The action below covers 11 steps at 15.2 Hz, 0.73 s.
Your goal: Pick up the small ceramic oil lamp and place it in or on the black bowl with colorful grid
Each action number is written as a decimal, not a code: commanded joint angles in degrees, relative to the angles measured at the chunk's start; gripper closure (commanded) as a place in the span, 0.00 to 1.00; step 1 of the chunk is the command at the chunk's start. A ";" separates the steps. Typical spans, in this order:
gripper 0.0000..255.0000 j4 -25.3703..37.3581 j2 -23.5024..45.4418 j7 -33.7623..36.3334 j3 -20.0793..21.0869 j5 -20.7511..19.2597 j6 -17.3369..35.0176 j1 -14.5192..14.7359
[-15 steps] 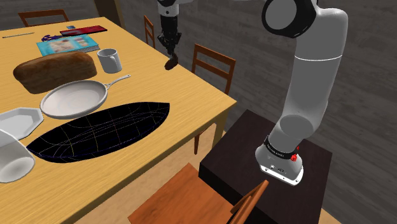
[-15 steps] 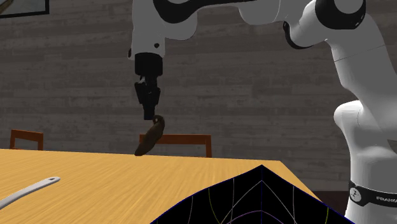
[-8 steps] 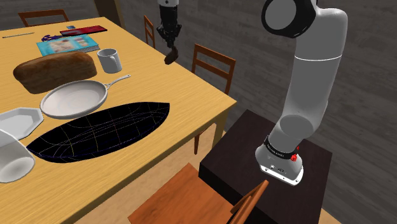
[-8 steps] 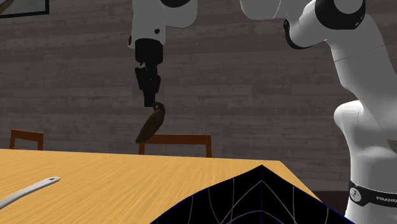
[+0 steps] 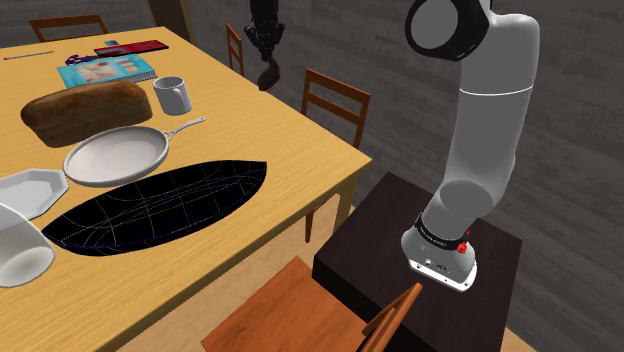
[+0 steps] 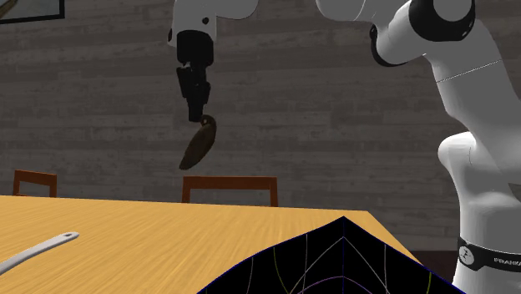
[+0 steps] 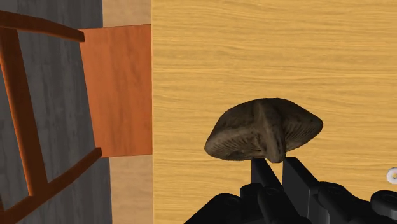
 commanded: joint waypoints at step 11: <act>1.00 -10.47 -8.75 12.96 4.76 -0.37 2.00 8.16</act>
